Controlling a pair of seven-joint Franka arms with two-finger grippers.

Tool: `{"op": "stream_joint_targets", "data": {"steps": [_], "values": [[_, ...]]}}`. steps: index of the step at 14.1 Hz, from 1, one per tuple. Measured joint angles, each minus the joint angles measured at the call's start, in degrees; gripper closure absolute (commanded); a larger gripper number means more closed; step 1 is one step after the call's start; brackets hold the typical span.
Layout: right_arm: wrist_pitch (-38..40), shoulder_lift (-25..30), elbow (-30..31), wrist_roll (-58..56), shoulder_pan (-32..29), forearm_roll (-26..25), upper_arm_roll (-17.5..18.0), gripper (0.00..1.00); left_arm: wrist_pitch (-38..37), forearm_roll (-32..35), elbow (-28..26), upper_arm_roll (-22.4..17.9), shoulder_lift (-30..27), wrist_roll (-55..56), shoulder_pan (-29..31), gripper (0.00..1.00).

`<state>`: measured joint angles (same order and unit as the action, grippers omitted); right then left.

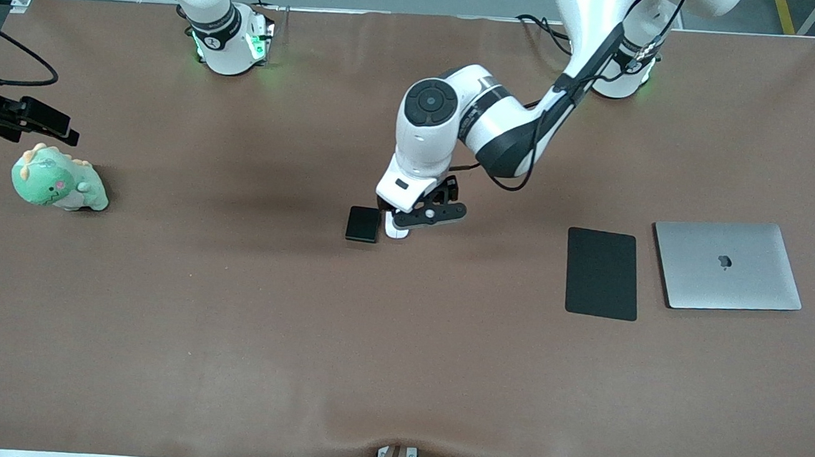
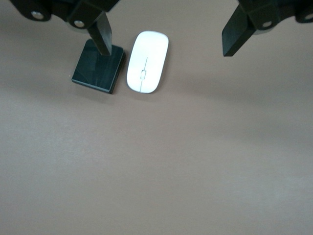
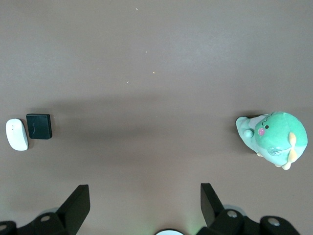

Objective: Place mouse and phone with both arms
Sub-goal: 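Lower the left gripper onto the white mouse while the right gripper reaches out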

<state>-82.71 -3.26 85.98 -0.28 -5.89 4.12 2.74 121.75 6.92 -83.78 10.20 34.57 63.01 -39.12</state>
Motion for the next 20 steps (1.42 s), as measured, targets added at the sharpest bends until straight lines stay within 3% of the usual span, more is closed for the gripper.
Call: {"op": "stream_joint_targets", "data": {"steps": [13, 20], "values": [[-0.6, -3.0, -0.25, 0.0, 0.07, 0.0, 0.39, 0.0, 6.86, 0.85, 2.75, -0.23, 12.0, -5.25, -3.55, 0.0], [-0.6, -3.35, -0.26, 0.0, 0.15, 0.02, 0.47, 0.0, 6.91, 0.86, 3.2, -0.57, 14.5, -5.28, -4.0, 0.0]]}}
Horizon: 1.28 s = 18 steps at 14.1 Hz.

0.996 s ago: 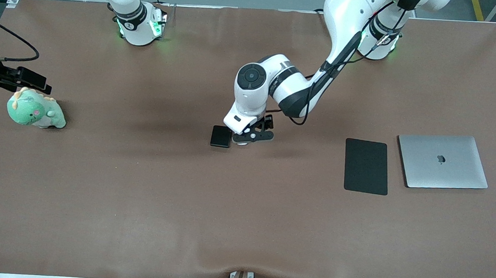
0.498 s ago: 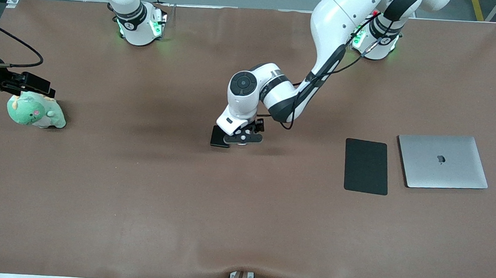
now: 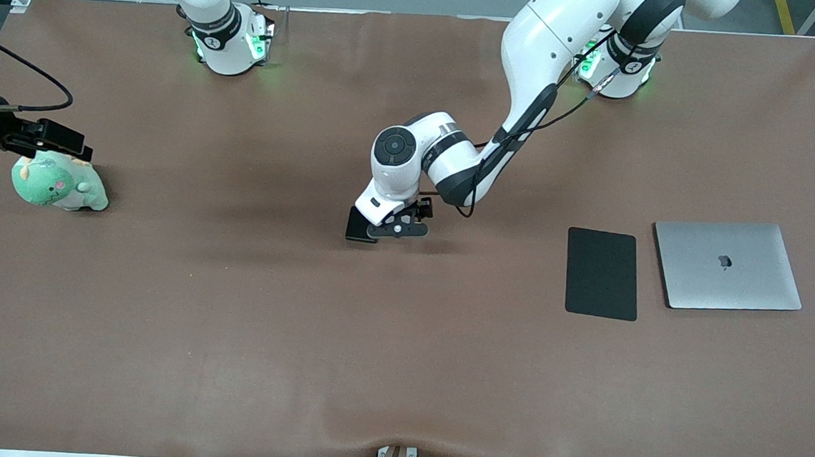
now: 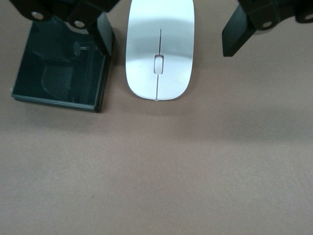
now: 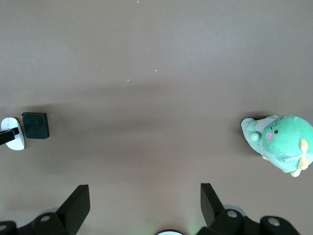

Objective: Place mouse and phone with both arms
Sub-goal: 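Lower the left gripper onto the white mouse while the right gripper reaches out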

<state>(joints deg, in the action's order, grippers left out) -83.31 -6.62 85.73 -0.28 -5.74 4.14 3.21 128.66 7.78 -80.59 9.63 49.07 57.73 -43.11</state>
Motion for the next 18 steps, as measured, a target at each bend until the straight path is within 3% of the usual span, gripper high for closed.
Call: {"op": "stream_joint_targets", "data": {"steps": [18], "values": [[0.31, -3.79, 0.05, 0.0, 2.66, 0.01, 0.32, 0.0, 0.0, 0.51, 0.22, -0.03, 1.45, -0.02, -0.87, 0.0]]}}
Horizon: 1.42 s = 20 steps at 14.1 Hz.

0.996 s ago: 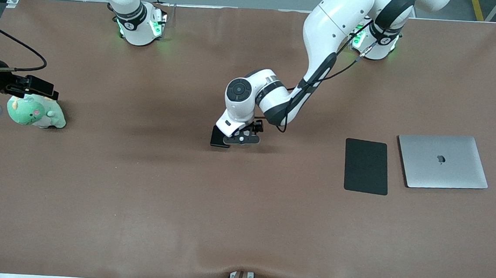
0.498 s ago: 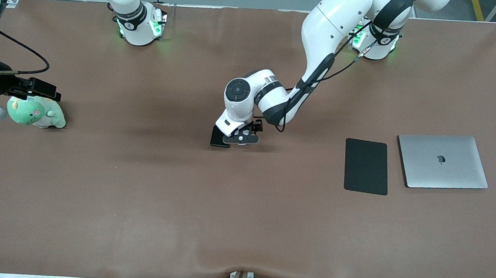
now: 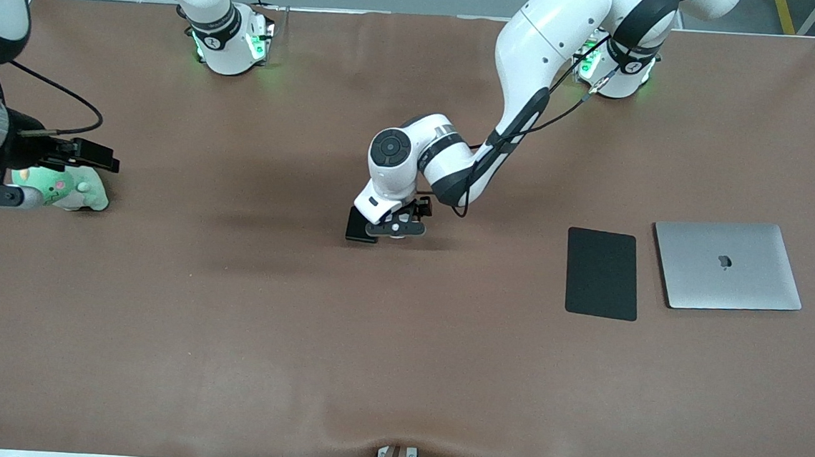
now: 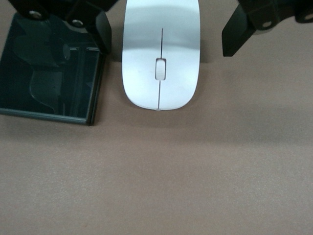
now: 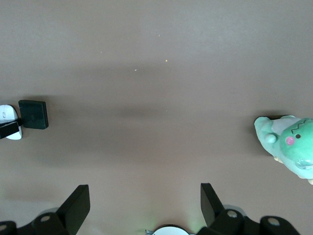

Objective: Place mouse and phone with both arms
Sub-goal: 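Lower the left gripper onto the white mouse while the right gripper reaches out, then grasp the white mouse with the left gripper while the right gripper approaches the phone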

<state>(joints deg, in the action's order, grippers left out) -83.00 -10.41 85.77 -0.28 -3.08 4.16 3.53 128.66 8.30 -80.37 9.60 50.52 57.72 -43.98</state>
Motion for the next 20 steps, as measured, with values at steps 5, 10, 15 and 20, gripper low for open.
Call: {"op": "stream_joint_targets", "data": {"steps": [5, 10, 15, 20], "values": [[0.08, -0.62, 0.01, 0.0, 0.38, 0.02, 0.0, 0.0, 0.0, 0.46, 0.26, -0.27, 0.01, 0.0, 0.08, 0.0], [-0.4, -1.31, 0.4, 0.1, 3.21, 0.75, 0.07, 0.0, 0.0, 0.48, 0.32, -0.29, 0.01, 0.0, 0.05, 0.13], [-2.15, -3.03, 0.41, 2.52, 6.76, 1.21, 0.13, 0.0, -0.01, 0.49, 0.31, -0.28, 0.35, 0.0, 0.0, 0.43], [-4.64, -4.72, 0.43, 6.04, 9.64, 1.35, 0.19, 0.0, -0.12, 0.49, 0.32, -0.23, 0.63, 0.01, -0.01, 1.0]]}}
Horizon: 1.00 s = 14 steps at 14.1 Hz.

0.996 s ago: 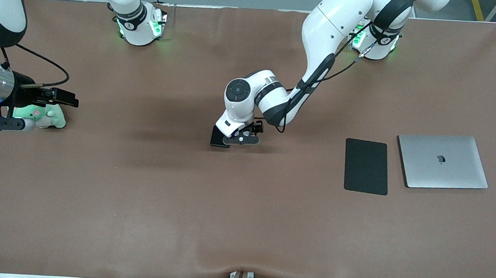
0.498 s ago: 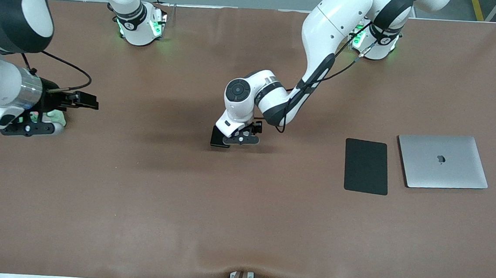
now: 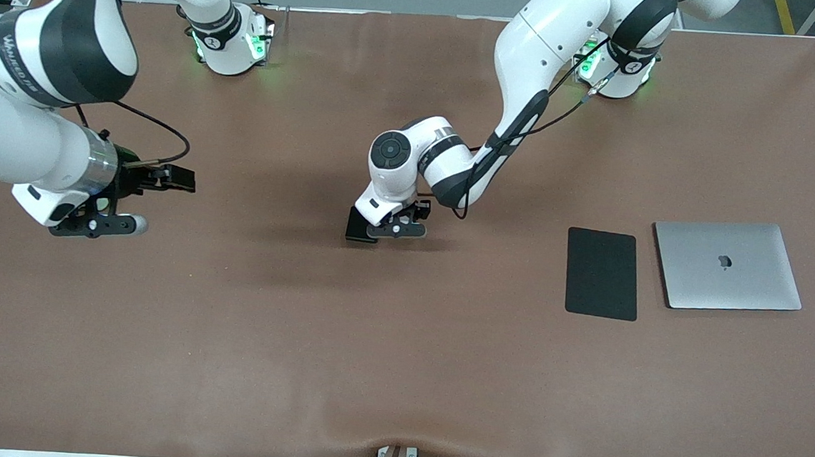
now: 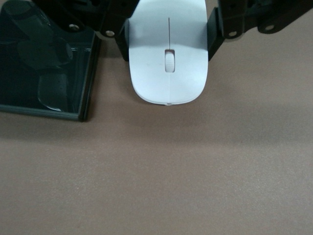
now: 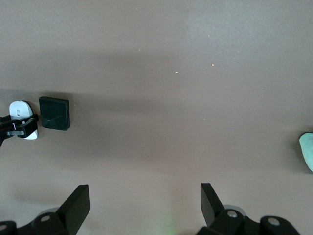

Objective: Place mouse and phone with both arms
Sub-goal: 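Grasp the white mouse with the left gripper while the right gripper approaches the phone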

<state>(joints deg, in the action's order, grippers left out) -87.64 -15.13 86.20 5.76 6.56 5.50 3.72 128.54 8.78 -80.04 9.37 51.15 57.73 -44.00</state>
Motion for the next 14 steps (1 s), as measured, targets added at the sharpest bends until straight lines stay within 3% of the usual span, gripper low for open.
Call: {"op": "stream_joint_targets", "data": {"steps": [7, 14], "values": [[-6.43, -4.05, 0.18, 9.69, 5.61, 1.95, 0.12, 0.0, -3.12, 0.0, 1.82, -0.16, -2.61, 0.5, 3.0, 1.0], [-15.91, -10.74, 0.7, 20.11, 14.18, 1.99, 0.18, 0.0, -13.09, 0.0, 2.09, -0.2, -12.17, -0.56, 16.08, 1.0]]}}
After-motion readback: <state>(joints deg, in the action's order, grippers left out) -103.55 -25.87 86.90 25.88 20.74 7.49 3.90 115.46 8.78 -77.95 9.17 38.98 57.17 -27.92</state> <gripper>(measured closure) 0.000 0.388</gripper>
